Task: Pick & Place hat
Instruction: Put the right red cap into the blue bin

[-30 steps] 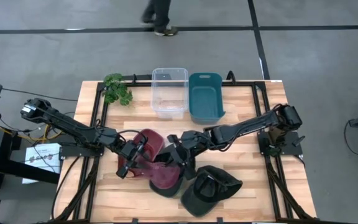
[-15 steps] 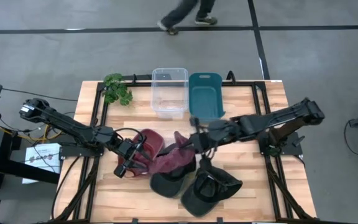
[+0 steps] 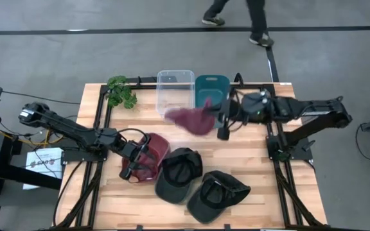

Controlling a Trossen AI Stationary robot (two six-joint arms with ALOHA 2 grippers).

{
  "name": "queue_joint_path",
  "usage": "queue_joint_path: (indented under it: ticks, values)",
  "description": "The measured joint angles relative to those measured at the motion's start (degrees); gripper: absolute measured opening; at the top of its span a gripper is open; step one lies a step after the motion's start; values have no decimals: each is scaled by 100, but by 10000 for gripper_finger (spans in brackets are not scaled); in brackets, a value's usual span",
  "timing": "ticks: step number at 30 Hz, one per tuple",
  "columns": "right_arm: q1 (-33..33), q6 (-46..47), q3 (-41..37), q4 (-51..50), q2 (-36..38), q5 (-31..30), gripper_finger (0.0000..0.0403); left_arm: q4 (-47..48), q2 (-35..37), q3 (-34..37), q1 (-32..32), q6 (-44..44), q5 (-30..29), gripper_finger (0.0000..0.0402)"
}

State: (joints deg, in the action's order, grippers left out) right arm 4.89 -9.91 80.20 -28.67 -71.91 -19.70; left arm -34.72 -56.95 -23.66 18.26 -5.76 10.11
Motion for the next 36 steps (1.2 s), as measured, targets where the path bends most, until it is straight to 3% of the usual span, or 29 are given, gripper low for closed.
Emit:
queue_joint_path:
  ticks: [7, 14, 27, 36]
  values:
    - [-1165, -46, 0, -559, 146, 88, 0, 346, 2, 0, -397, 4, -1, 154]
    - [-2567, -265, -73, -611, 71, 985, 0, 391, 2, 2, -607, 20, 0, 154]
    - [-4604, -1240, -208, -47, -644, 3636, 0, 384, 2, 2, -669, -105, -2, 154]
    - [-5535, -1759, -208, -244, -1694, 3912, 0, 211, 2, 2, -669, -752, -1, 154]
